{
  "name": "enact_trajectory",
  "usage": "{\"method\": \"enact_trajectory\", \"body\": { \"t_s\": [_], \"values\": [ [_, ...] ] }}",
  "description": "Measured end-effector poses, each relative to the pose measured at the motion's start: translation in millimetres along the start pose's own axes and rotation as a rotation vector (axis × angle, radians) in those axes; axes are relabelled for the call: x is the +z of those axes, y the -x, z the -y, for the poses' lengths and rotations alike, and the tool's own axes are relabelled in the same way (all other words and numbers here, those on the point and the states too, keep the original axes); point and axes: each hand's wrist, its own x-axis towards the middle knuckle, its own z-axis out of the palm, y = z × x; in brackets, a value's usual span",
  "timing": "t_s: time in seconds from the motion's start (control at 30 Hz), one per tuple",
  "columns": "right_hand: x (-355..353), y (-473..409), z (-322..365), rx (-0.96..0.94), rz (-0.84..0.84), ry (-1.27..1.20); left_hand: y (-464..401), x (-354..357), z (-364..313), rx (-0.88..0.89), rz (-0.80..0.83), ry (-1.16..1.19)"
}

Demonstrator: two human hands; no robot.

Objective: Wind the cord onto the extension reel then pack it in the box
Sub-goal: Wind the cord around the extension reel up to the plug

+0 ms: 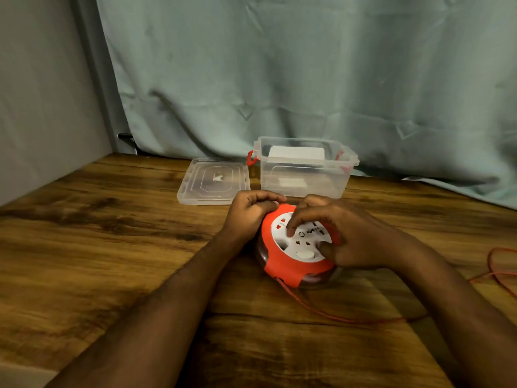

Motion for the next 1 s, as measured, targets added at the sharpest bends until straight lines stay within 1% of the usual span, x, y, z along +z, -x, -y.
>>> {"method": "enact_trajectory", "body": {
  "t_s": [0.13,0.27,0.37,0.57,0.7,0.8,1.0],
  "values": [
    [2,-2,4,0.003,0.087,0.038,1,0,-2,0.003,-0.001,-0.008],
    [1,-1,6,0.002,0.091,0.007,4,2,-4,0.020,0.036,-0.023],
    [0,-1,3,0.010,0.098,0.028,4,2,-5,0.020,0.062,-0.013],
    [2,-1,7,0.027,0.049,0.061,4,3,-5,0.017,0.088,0.024],
    [0,1,12,0.024,-0.056,0.199,3,3,-5,0.027,0.091,0.020],
    [3,1,17,0.053,-0.119,0.189,3,3,-3,0.031,0.093,0.017],
    [18,-8,24,0.235,-0.291,0.173,4,3,-4,0.035,0.088,0.006]
  ]
}}
